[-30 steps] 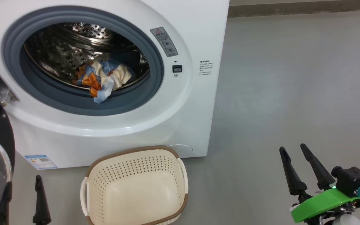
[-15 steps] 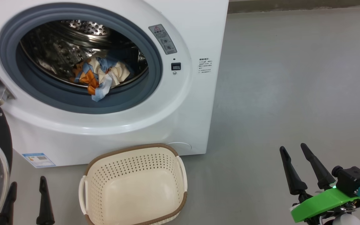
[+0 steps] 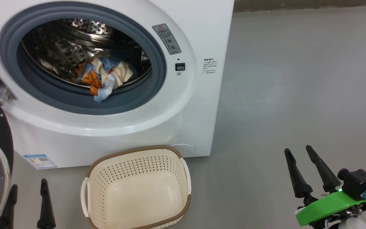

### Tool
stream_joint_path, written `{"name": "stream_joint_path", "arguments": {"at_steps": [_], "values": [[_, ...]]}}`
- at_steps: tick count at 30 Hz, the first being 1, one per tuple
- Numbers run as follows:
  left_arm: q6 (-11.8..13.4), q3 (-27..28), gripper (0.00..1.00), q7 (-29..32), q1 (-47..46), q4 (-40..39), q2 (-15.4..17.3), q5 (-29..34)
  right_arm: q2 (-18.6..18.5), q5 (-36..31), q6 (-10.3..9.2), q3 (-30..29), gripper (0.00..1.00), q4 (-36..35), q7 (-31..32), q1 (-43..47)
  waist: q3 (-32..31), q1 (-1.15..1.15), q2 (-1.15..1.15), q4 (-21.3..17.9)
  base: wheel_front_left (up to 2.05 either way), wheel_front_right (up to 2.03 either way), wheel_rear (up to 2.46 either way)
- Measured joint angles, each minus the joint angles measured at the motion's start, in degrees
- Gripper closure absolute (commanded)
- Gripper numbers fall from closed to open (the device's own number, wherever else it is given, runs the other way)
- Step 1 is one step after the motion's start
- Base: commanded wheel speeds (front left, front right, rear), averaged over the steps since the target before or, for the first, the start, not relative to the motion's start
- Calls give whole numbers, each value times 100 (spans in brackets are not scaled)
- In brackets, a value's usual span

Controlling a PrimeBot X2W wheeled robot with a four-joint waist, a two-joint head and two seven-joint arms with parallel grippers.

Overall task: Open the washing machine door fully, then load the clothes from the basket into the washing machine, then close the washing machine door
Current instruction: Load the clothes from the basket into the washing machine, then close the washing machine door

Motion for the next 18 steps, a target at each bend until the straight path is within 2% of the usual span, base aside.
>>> {"name": "stream_joint_path", "arguments": {"at_steps": [18], "values": [[0, 18, 0, 0, 0, -45, -11, 67, -2, -1, 0, -2, 0, -20, 1, 0, 13, 0, 0, 32, -1, 1, 0]]}}
